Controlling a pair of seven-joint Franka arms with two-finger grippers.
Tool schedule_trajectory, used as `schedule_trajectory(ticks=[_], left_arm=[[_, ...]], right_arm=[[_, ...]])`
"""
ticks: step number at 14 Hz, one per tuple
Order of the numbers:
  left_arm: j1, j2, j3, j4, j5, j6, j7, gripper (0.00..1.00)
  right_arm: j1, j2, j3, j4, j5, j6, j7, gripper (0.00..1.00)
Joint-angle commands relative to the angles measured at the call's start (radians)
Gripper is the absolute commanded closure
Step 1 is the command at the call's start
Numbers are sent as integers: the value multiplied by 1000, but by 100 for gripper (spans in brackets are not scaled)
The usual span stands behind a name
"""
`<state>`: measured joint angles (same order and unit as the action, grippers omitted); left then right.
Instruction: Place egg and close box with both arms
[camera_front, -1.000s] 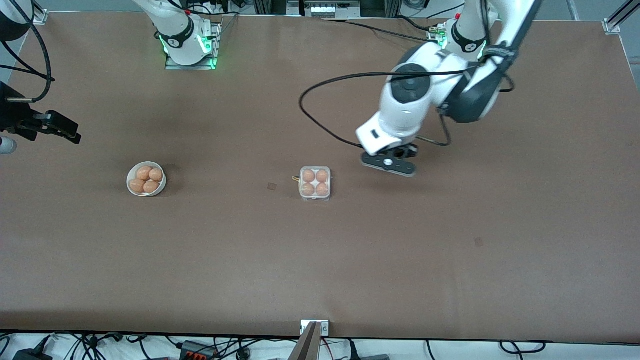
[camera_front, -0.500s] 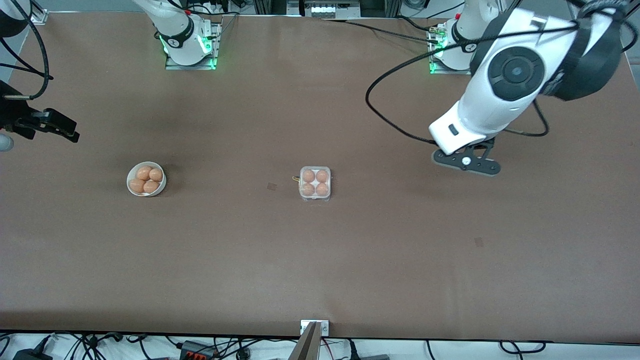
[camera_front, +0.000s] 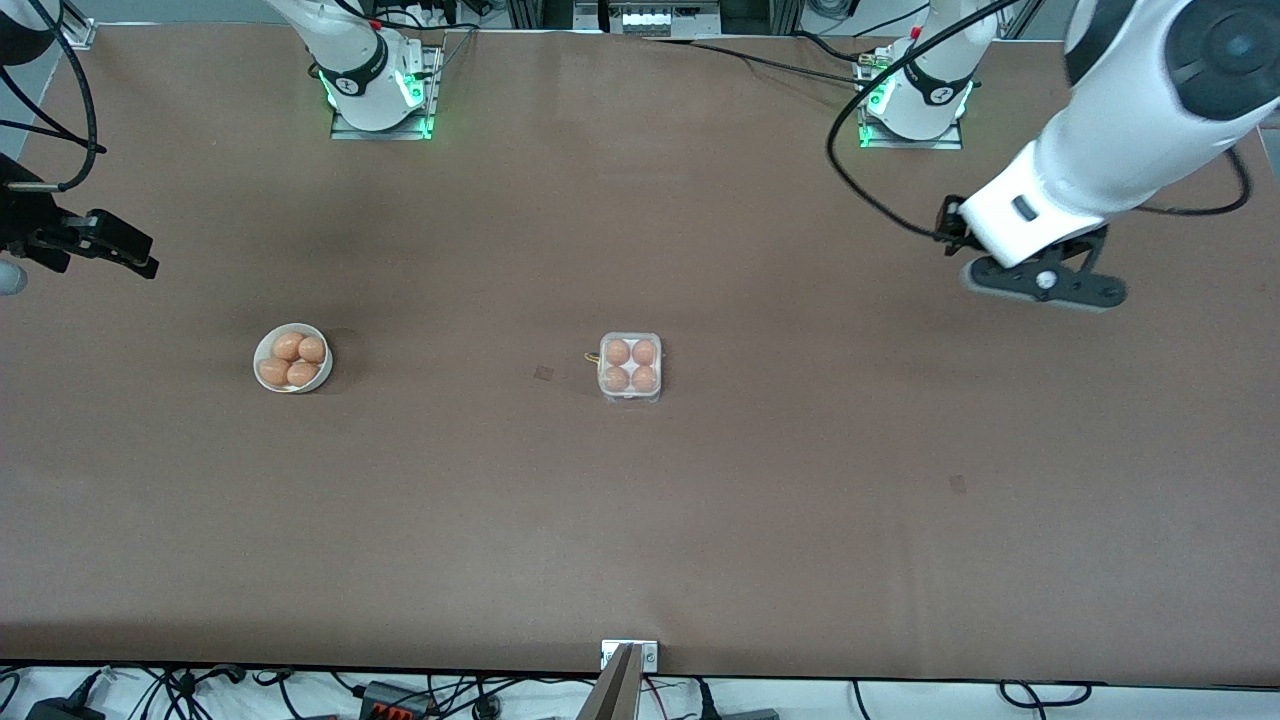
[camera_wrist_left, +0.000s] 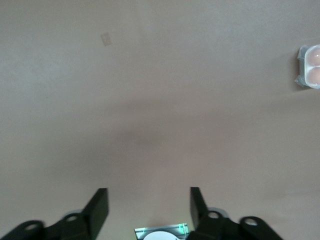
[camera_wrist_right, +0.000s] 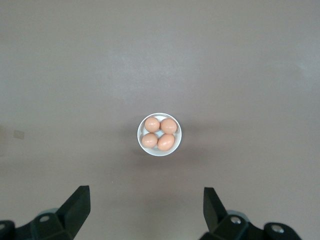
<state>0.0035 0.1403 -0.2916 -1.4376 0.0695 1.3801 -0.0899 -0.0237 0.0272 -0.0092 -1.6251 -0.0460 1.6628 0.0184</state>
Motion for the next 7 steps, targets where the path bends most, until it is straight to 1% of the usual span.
schedule_trajectory(ticks=[1, 2, 4, 5, 7], left_arm=[[9, -155, 96, -157, -101, 68, 62, 0], [3, -186, 133, -200, -117, 112, 62, 0], [3, -247, 160, -308, -114, 253, 58, 0], [1, -261, 176, -340, -112, 304, 61, 0], [1, -260, 178, -343, -109, 362, 59, 0]], right_arm=[[-2, -38, 3, -39, 1, 15, -15, 0], [-4, -35, 3, -33, 1, 11, -15, 0], [-2, -35, 3, -30, 0, 6, -15, 0], [-2, -35, 3, -30, -2, 6, -17, 0], [-2, -35, 5, -30, -2, 3, -17, 0]])
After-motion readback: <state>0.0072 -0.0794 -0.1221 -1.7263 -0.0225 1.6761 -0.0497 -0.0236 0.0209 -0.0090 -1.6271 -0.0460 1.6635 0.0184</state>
